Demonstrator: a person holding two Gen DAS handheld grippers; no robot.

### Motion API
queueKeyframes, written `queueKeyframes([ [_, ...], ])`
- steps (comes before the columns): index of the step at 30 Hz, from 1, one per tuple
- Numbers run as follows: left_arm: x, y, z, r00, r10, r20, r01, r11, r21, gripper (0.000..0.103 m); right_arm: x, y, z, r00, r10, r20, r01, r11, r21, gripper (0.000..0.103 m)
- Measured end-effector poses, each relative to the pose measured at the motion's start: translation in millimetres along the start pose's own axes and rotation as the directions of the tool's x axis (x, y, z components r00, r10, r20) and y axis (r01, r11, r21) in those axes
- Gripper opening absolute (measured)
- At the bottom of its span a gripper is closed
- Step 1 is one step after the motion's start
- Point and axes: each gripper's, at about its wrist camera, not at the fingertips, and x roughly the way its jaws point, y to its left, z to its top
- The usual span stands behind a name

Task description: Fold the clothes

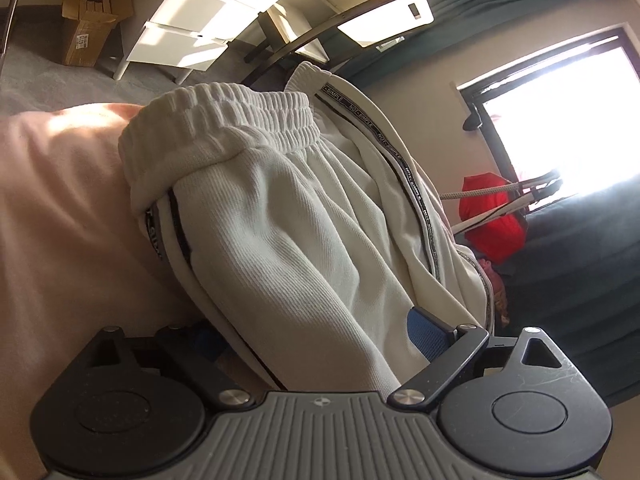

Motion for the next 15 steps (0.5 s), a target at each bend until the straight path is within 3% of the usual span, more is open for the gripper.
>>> queueKeyframes([
  [1,-1.7,4.6,3.1,1.0,-0.011,-0.013,0.01,1.0,-0.022,0.085,-5.3,-11.4,6.2,0.999,-0.034,0.006,0.034,0.999,0.015,0.006],
  [5,-8.0,22.4,15.7,0.997,-0.053,-0.06,0.046,0.992,-0.116,0.083,-22.6,-47.1,17.3,0.993,-0.117,0.0,0.117,0.991,0.066,0.006],
  [12,-1.4,42.0,35.4,0.986,-0.117,-0.121,0.089,0.972,-0.216,0.081,-31.7,-64.0,14.9,0.992,-0.096,-0.077,0.105,0.987,0.122,0.006],
  [14,0.9,42.6,39.1,0.99,-0.089,-0.106,0.066,0.976,-0.208,0.071,-31.2,-65.4,11.1,0.99,-0.098,-0.099,0.108,0.988,0.106,0.007],
  [15,1.8,42.3,40.9,0.993,-0.07,-0.092,0.051,0.979,-0.2,0.062,-30.2,-68.2,9.8,0.99,-0.092,-0.106,0.104,0.988,0.113,0.008],
])
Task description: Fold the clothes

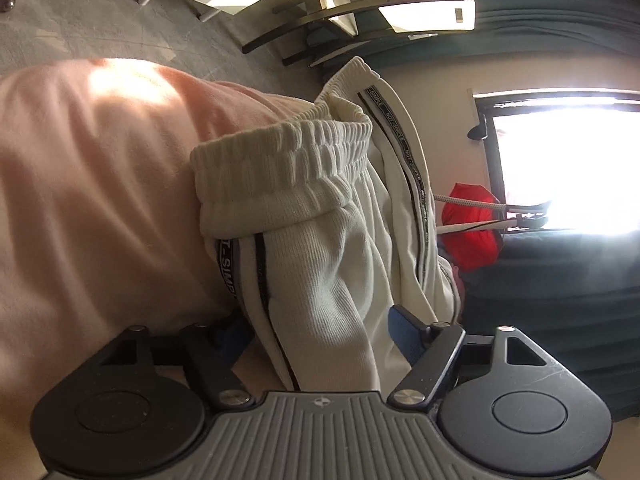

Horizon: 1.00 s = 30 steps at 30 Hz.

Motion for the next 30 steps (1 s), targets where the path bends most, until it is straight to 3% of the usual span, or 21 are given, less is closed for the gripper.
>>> queueKeyframes([
  [5,9.6,-1.5,10.7,0.999,-0.007,0.05,0.006,1.0,0.016,0.054,17.6,-29.2,-4.2,0.998,0.045,-0.045,-0.037,0.987,0.158,0.01],
  [9,8.1,-12.4,14.8,0.995,0.042,0.086,-0.045,0.999,0.031,0.02,42.9,-53.7,-7.8,0.981,0.159,-0.112,-0.119,0.945,0.305,0.012],
  [12,-4.7,-30.9,19.3,0.992,0.039,0.119,-0.048,0.996,0.074,0.015,56.2,-58.3,-8.2,0.971,0.201,-0.132,-0.149,0.933,0.328,0.013],
  [16,-27.9,-60.7,30.0,0.99,-0.005,0.143,-0.016,0.989,0.146,0.013,43.4,-29.8,5.3,0.988,0.138,-0.061,-0.13,0.983,0.129,0.006],
  [21,-56.8,-69.7,41.4,0.992,-0.014,0.122,-0.006,0.988,0.155,0.012,8.2,-10.4,19.6,0.993,0.101,0.067,-0.11,0.983,0.144,0.006],
  [26,-73.5,-30.8,47.0,0.992,0.092,0.084,-0.105,0.98,0.168,0.012,-17.9,-21.1,27.2,0.989,-0.083,0.119,0.076,0.995,0.062,0.005],
  [30,-65.8,-7.5,36.4,0.974,0.215,0.071,-0.226,0.94,0.257,0.013,-12.3,-43.9,22.9,0.981,-0.182,0.074,0.179,0.983,0.041,0.005],
])
